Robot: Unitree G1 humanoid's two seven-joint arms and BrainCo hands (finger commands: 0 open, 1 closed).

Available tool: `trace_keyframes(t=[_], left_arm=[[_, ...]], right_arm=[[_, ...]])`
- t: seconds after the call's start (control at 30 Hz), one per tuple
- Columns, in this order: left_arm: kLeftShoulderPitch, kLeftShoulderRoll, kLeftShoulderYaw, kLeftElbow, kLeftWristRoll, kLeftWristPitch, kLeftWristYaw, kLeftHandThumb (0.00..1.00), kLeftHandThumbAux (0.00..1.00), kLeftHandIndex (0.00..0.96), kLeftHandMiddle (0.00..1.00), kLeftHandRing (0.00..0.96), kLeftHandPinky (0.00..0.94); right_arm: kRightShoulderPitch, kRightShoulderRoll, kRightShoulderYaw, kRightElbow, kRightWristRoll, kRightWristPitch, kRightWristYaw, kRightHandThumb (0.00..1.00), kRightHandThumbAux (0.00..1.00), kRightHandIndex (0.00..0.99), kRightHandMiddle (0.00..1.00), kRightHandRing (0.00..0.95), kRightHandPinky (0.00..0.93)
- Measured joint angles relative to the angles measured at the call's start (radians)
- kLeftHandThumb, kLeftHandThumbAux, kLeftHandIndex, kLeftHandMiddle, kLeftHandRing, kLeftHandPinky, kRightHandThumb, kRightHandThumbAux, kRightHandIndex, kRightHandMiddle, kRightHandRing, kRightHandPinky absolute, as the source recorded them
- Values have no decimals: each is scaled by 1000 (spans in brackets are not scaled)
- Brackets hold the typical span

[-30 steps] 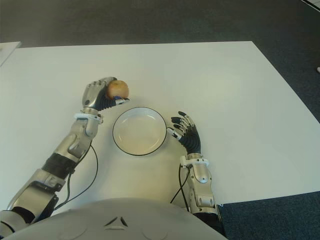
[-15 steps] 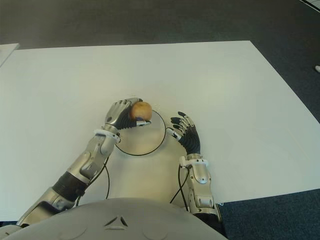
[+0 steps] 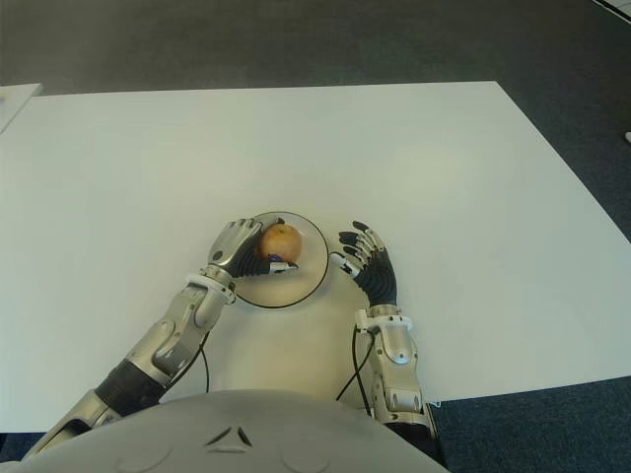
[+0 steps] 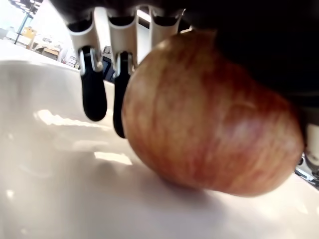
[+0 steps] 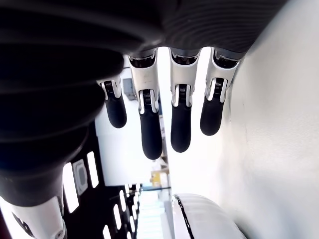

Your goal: Put the apples into the plate.

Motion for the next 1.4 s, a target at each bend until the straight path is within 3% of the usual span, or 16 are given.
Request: trace_keyframes(t=[0.9, 1.07, 1.13, 1.23, 1.4], left_arm=[[-3, 5, -8, 50, 89, -53, 71, 752, 694, 443, 879, 862, 826], [-3, -11, -5, 75, 88, -62, 131, 734, 691, 438, 741, 706, 648], [-3, -16, -4, 86, 86, -73, 159, 510, 521, 384, 506, 464, 446], [-3, -18, -4, 97, 88, -83, 181, 365, 427, 236, 277, 252, 247], [-4, -12, -6, 97, 110, -82, 193, 269, 377, 103, 111, 86, 88]], right_arm=[[-4, -4, -1, 8, -1, 1, 4, 502, 734, 178, 344, 285, 265], [-7, -4, -2, 10, 0, 1, 4, 522, 741, 178, 353, 291, 268], [-9, -4, -2, 12, 0, 1, 4, 526, 740, 175, 354, 292, 265], [-13, -4, -2, 14, 0, 1, 4, 526, 739, 170, 347, 288, 260], [-18, -4, -2, 18, 0, 1, 7, 524, 741, 170, 344, 286, 260]])
